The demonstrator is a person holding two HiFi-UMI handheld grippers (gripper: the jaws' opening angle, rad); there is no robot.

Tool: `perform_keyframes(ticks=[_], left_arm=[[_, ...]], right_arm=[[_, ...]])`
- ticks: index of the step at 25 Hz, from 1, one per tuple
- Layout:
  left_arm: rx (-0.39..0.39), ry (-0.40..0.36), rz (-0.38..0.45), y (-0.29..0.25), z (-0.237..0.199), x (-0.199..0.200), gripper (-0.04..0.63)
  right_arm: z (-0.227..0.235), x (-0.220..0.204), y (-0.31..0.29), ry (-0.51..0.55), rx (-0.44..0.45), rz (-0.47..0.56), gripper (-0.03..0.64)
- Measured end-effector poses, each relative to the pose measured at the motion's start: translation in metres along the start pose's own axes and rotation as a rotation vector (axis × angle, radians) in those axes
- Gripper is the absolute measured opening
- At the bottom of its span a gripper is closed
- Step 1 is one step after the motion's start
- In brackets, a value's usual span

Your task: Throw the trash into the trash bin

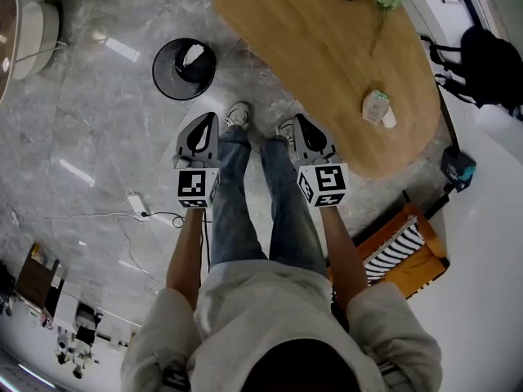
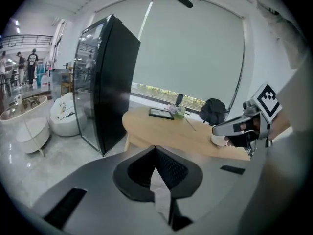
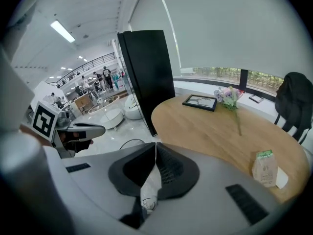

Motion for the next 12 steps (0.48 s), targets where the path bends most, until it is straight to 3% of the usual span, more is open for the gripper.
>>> perform_keyframes(ticks=[12], left_arm=[[-0.224,-0.257,-0.030,-0.054,0.111,0.055,0.018]], right_arm=[[0.070,-0.063,0.070,-0.225,-0.119,0.111,0.029]])
Point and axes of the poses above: the fingertips, and each gripper's own axes: y backward along the fingers, z to its right, x out of its top, the point moved 8 cm from there along y, backward along the fingers, and after that the axes turned 15 degrees about -z, right-handed, at the moved point
